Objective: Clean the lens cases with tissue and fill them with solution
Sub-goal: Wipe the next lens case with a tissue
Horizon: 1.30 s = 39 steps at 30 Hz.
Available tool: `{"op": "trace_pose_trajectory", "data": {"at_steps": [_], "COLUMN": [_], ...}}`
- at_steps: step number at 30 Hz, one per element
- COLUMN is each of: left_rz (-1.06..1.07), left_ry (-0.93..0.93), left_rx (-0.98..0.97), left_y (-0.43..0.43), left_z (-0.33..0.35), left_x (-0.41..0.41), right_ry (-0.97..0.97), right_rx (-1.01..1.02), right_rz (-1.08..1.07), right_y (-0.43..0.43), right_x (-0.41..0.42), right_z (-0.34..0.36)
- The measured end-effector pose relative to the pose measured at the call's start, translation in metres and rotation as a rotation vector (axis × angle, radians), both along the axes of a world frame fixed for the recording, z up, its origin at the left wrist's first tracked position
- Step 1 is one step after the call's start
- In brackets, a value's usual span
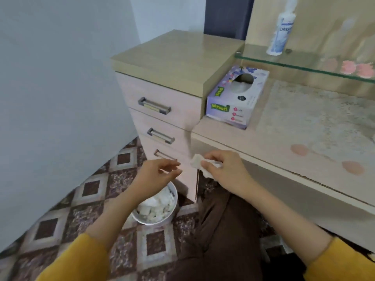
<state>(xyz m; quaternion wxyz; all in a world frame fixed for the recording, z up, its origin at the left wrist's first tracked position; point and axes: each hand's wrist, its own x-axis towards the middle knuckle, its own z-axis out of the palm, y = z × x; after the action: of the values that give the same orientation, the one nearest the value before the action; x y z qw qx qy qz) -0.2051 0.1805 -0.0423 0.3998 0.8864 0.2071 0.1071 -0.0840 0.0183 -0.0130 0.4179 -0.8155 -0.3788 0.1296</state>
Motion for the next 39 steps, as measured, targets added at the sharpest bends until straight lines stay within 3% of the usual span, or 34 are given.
{"op": "trace_pose_trajectory", "data": {"at_steps": [7,17,22,30,39], "left_rz": [0.199,0.272,0.274,0.256,0.185], "left_ry": [0.302,0.44,0.467,0.5,0.411], "left_rx": [-0.063,-0.151,-0.175,-0.199,-0.107], "left_y": [0.049,0.082,0.089,0.089,0.067], "left_z": [-0.074,-0.131,-0.141,-0.142,-0.086], "left_x": [-0.066,-0.097,-0.1,-0.099,-0.088], "right_ry": [0.121,0.111,0.206,0.203,0.245], "right_rx": [-0.315,-0.579,-0.556,-0.599,-0.397], "right_rz": [0.132,0.096,0.077,0.162,0.18], "right_y": [0.087,0.162,0.179,0.172,0.133], "right_x": [-0.02,-0.037,-0.036,-0.038,-0.05], "right_z": [-0.099,-0.182,-0.198,-0.202,-0.134]}}
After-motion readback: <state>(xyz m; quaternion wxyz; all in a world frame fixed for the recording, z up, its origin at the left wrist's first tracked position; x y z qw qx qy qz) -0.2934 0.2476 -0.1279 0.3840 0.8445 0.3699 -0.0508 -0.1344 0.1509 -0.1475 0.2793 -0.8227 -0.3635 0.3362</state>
